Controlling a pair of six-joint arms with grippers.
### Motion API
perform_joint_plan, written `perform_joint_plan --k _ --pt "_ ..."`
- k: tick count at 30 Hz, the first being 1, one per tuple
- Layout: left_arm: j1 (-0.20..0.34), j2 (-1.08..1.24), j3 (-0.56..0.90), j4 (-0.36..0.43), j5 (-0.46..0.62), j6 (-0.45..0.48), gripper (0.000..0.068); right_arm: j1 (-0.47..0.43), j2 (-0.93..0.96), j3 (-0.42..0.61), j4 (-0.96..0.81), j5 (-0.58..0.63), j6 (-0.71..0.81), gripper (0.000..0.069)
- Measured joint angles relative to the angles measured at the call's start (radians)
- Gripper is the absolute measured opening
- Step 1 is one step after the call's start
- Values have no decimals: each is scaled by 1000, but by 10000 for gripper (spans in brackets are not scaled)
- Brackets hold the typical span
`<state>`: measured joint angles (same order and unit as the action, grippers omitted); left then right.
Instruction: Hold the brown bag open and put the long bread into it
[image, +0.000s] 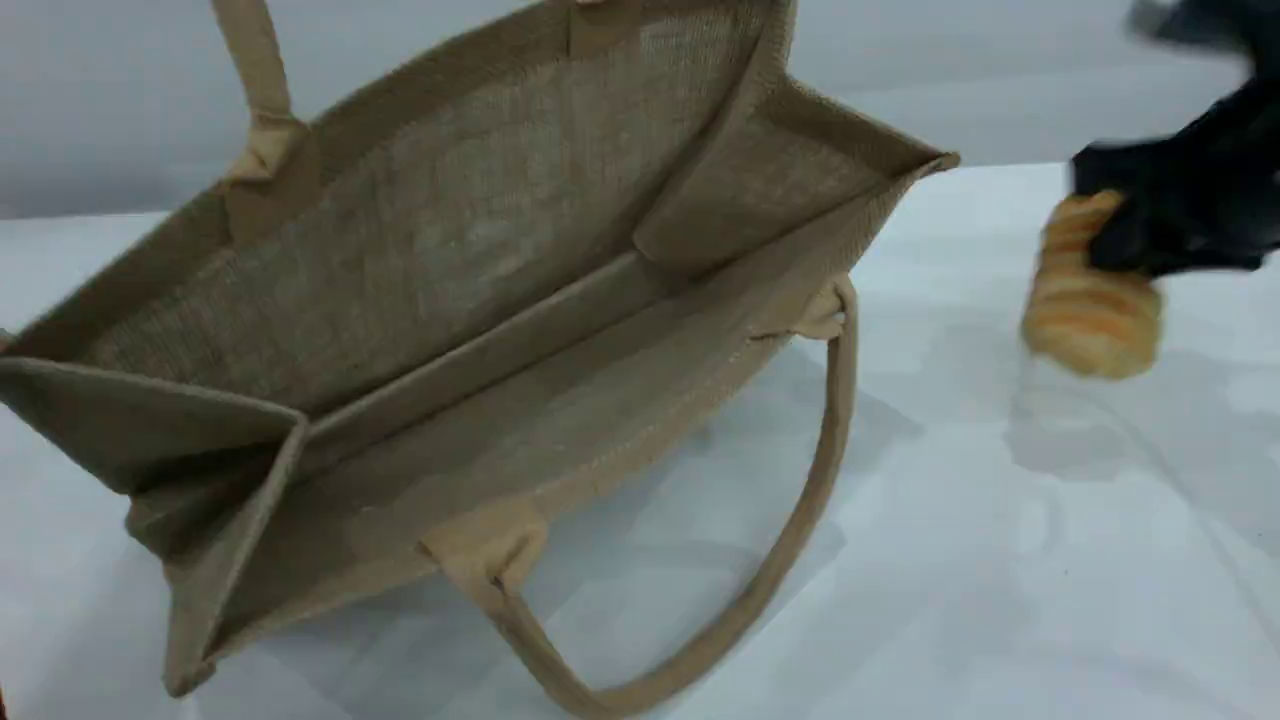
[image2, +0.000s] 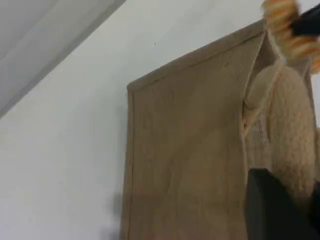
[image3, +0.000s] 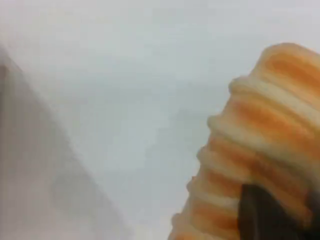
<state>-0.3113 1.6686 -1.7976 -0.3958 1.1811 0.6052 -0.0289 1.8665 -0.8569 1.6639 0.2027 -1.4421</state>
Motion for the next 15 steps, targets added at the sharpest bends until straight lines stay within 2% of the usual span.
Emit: perform_joint_plan --k 5,10,15 --pt "0 28 0 -7 -1 -2 87 -11 -211 127 -3 95 12 78" --pt "0 30 0 -8 -23 -9 87 -11 -433 252 -51 241 104 68" --pt "0 30 0 -17 -33 -9 87 0 -607 288 -163 385 247 66"
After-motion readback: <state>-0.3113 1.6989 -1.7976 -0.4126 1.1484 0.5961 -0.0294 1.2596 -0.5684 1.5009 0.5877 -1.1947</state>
